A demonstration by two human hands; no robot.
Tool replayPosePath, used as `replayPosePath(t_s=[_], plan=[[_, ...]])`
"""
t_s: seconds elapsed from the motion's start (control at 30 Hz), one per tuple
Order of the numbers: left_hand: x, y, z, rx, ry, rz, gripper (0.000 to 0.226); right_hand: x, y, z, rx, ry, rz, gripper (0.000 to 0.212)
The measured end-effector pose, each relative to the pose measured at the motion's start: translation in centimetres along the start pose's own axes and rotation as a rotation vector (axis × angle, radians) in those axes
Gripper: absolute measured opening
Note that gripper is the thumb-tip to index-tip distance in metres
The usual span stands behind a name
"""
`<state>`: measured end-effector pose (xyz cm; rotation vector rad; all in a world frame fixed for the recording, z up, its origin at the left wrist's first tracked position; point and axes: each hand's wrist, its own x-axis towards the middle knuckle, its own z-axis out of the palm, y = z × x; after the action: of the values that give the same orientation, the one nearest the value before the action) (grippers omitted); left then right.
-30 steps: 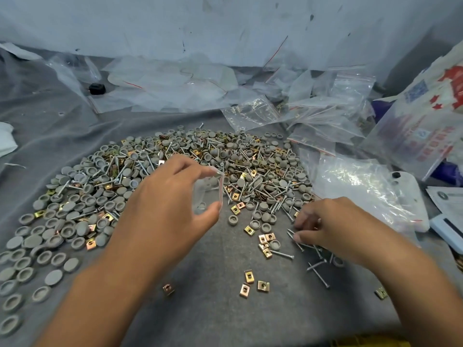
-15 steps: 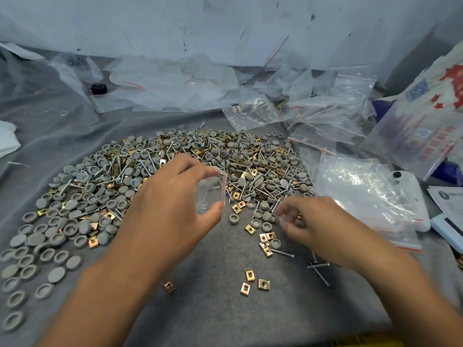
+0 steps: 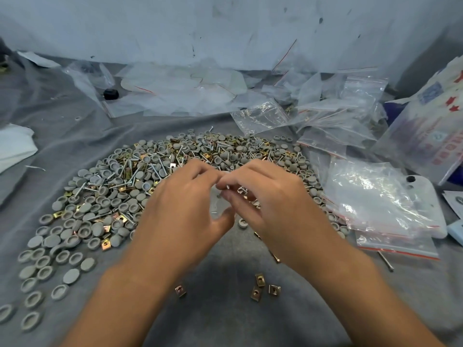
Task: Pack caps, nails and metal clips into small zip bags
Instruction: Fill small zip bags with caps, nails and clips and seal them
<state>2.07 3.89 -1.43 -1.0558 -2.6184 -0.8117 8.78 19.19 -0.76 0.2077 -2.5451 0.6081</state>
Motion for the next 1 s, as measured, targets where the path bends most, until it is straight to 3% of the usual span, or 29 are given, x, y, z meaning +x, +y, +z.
replayPosePath(t_s=[0.17, 0.27, 0.37, 0.4, 0.53, 0.6, 0.7, 0.83, 1.0], plan=[[0.0, -0.1, 0.0, -0.006, 0.017, -0.008, 0.026, 0.5, -0.6, 0.5, -0.036, -0.025, 0.104, 0.017], [-0.1, -0.2, -0.1, -0.013, 0.018, -0.017, 0.037, 0.6, -0.8, -0.3, 0.012, -0.003, 0.118, 0.012], [-0.1, -0.3, -0.2, -0.009, 0.031, -0.025, 0.047, 0.5, 1.1, -3.1, 0.086, 0.04, 0.27, 0.009], [-0.1, -0.4, -0.2, -0.008, 0.032, -0.029, 0.048, 0.2, 2.3, -4.2, 0.037, -0.03, 0.367, 0.011], [-0.1, -0.6, -0.2, 0.005, 0.035, -0.03, 0.047, -2.1, 6.1, -6.8, -0.24, -0.666, 0.794, 0.019], [-0.1, -0.6, -0.2, 0.007, 0.032, -0.031, 0.048, -3.0, 6.5, -6.5, -0.307, -0.781, 0.872, 0.025], [-0.1, -0.7, -0.2, 0.014, 0.027, -0.037, 0.05, -3.4, 6.5, -5.8, -0.326, -0.75, 0.912, 0.028], [-0.1, -0.5, -0.3, 0.017, 0.026, -0.031, 0.051, -4.2, 6.9, -5.5, -0.324, -0.705, 0.866, 0.017], [0.0, -0.3, -0.3, 0.024, 0.004, -0.028, 0.051, -4.7, 8.0, -5.9, -0.187, -0.684, 0.825, 0.016]])
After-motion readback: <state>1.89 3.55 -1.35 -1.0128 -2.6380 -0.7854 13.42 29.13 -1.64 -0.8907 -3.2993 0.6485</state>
